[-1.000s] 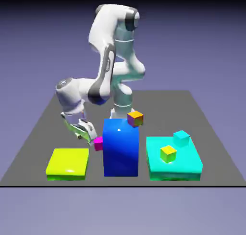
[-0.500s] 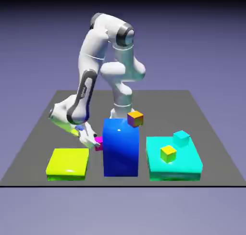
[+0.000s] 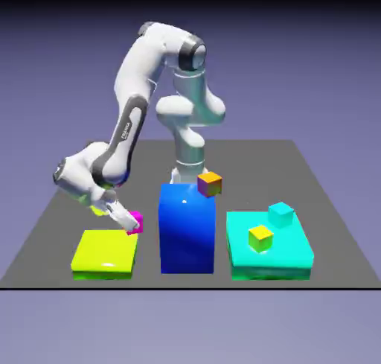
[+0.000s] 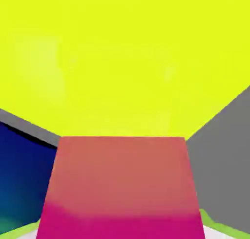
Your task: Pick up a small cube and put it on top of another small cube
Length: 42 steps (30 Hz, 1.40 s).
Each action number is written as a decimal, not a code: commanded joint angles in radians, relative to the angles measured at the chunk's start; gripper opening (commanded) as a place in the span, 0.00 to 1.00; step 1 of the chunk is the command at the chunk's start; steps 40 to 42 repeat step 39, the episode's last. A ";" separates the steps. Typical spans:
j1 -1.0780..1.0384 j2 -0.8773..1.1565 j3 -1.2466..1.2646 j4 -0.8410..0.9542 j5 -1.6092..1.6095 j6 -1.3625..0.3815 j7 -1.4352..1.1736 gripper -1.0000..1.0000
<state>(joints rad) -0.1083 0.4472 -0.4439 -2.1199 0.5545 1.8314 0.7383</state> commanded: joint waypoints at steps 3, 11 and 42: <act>-0.022 0.030 0.083 0.109 -0.043 -0.034 -0.018 0.00; -0.081 0.109 0.304 0.399 -0.149 -0.125 -0.067 0.00; 0.107 0.234 0.906 0.569 -0.702 -0.456 0.276 1.00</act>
